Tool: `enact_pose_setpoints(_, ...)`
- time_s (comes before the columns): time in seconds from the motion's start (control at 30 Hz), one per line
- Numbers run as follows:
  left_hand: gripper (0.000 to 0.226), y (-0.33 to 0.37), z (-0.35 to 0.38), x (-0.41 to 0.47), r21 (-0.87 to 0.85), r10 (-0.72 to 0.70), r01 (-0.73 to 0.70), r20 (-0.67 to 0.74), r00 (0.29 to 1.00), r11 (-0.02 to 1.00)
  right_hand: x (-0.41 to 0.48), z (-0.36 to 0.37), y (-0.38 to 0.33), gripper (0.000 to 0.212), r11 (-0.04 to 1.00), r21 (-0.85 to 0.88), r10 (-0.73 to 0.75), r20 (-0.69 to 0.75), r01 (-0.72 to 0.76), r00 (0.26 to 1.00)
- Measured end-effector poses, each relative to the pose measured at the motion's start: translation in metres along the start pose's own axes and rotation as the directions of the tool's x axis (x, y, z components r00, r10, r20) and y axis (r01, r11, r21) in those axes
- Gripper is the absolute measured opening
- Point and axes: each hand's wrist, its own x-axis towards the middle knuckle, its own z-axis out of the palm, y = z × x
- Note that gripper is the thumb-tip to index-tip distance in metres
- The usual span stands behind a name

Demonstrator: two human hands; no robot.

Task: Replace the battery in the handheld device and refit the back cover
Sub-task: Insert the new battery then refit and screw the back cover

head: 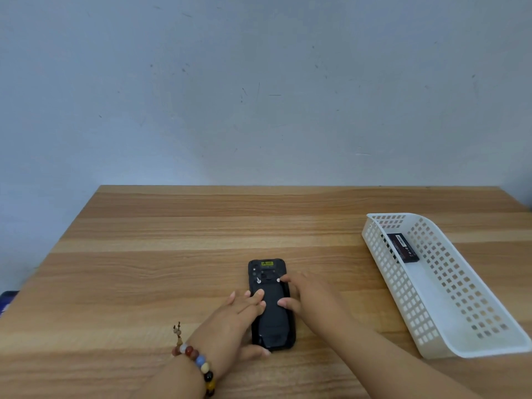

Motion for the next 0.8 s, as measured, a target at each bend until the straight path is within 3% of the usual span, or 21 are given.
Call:
enact_pose_setpoints(0.1,0.095,-0.003,0.0,0.002,0.048,0.055,-0.053,-0.039,0.998,0.997,-0.001,0.0,-0.001,0.048,1.0,-0.004,0.007,-0.007,-0.007,1.0)
enact_pose_setpoints(0.33,0.106,0.002,-0.004,0.001,0.054,-0.013,0.011,0.023,1.0,0.998,0.006,-0.009,-0.003,0.046,0.999,-0.028,0.025,0.069,-0.023,0.997)
enact_pose_setpoints(0.5,0.082,0.009,-0.01,-0.005,0.019,-0.042,0.041,0.055,0.998,0.999,0.016,-0.024,-0.005,0.031,0.979,0.18,0.09,0.008,-0.09,0.996)
enact_pose_setpoints(0.57,0.082,0.01,-0.013,-0.004,0.045,-0.041,0.038,0.073,0.997,0.998,0.016,-0.026,-0.005,0.04,0.979,0.195,0.048,0.063,-0.06,0.997)
enact_pose_setpoints(0.67,0.1,0.012,-0.021,-0.001,0.131,-0.028,0.015,0.103,0.994,0.991,0.011,-0.022,0.0,0.061,0.994,0.107,-0.018,0.198,-0.003,0.98)
enact_pose_setpoints(0.8,0.079,0.013,-0.033,0.006,0.17,-0.033,0.017,0.093,0.995,0.985,0.004,-0.012,0.015,0.083,0.996,0.083,-0.063,0.253,0.043,0.965)
